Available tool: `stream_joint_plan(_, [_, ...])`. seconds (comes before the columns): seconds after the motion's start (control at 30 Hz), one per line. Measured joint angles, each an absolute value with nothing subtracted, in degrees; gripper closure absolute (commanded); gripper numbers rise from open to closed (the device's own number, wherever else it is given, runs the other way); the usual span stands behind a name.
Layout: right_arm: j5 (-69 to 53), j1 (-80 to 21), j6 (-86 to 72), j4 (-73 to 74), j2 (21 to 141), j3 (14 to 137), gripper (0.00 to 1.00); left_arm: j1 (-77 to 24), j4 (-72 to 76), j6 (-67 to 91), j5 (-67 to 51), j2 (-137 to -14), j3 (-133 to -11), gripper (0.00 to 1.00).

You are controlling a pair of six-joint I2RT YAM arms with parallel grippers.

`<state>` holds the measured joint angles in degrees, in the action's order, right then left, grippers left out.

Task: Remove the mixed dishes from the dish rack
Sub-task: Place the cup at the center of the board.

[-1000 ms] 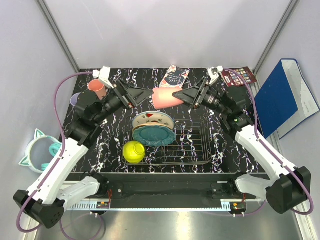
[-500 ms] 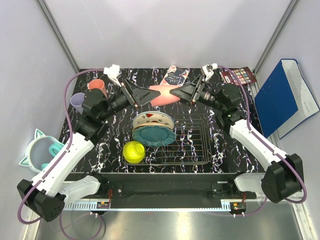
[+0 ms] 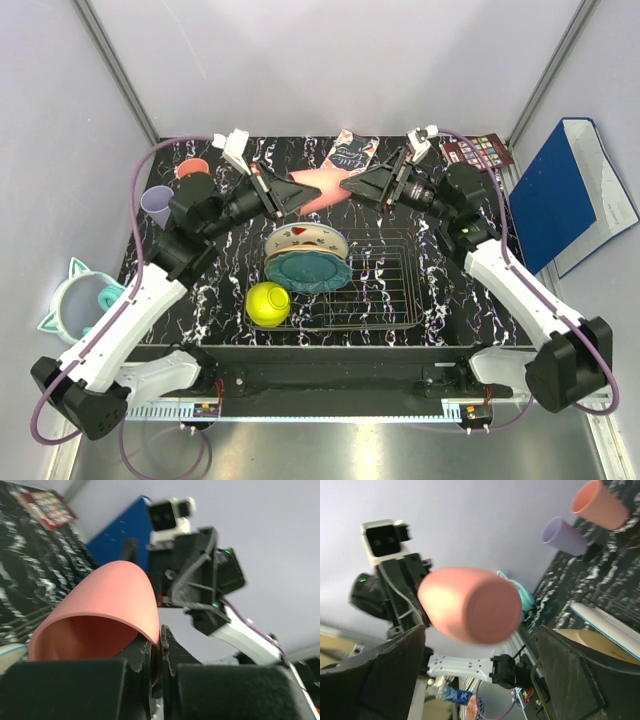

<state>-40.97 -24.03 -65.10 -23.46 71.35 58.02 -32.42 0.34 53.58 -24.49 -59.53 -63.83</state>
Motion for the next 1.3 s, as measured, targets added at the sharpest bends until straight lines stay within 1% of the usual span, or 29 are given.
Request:
stream_joint_plan(0.07, [-38.41, -23.99, -60.69, -15.84, 69.56, 59.68, 0.0, -32.14, -6.94, 50.3, -21.3, -60.4, -68.64, 1.0])
stream_joint_plan(0.17, [-33.74, -23.99, -54.11, -4.1, 66.83, 63.55, 0.0, -29.71, -17.15, 46.22, -17.1, -63.64, -79.11, 1.0])
stream_joint_plan(0.27, [-27.51, -23.99, -48.01, 6.92, 63.05, 66.39, 0.0, -22.79, -27.29, 44.05, -13.19, -69.69, -92.27, 1.0])
stream_joint_plan(0.3, [-26.74, -23.99, -47.4, 7.97, 62.67, 66.54, 0.0, -20.58, -29.65, 43.51, -11.75, -71.59, -95.81, 1.0])
stream_joint_plan(0.37, [-23.18, -23.99, -44.71, 14.33, 61.3, 67.94, 0.0, -15.51, -37.15, 42.06, -6.52, -77.95, -105.23, 1.0])
stream_joint_plan(0.47, [-18.24, -23.99, -41.1, 23.18, 60.4, 69.47, 0.0, -9.93, -45.69, 40.05, 0.51, -86.02, -113.19, 1.0])
stream_joint_plan(0.63, [-12.1, -23.99, -36.75, 34.81, 58.72, 69.73, 0.0, -3.29, -56.58, 37.06, 8.99, -99.83, -120.03, 1.0])
stream_joint_plan(0.77, [-9.23, -23.99, -34.89, 39.9, 57.01, 69.54, 0.0, -0.45, -61.21, 35.07, 13.5, -109.03, -124.6, 1.0])
stream_joint_plan(0.87, [-8.14, -23.99, -34.3, 41.82, 55.99, 68.47, 0.0, 0.67, -62.13, 34.37, 14.76, -112.81, -127.26, 1.0])
stream_joint_plan(1.3, [-6.5, -23.99, -34.17, 45.74, 53.69, 62.0, 0.0, 5.04, -61.58, 34.3, 13.91, -121.69, -134.1, 1.0])
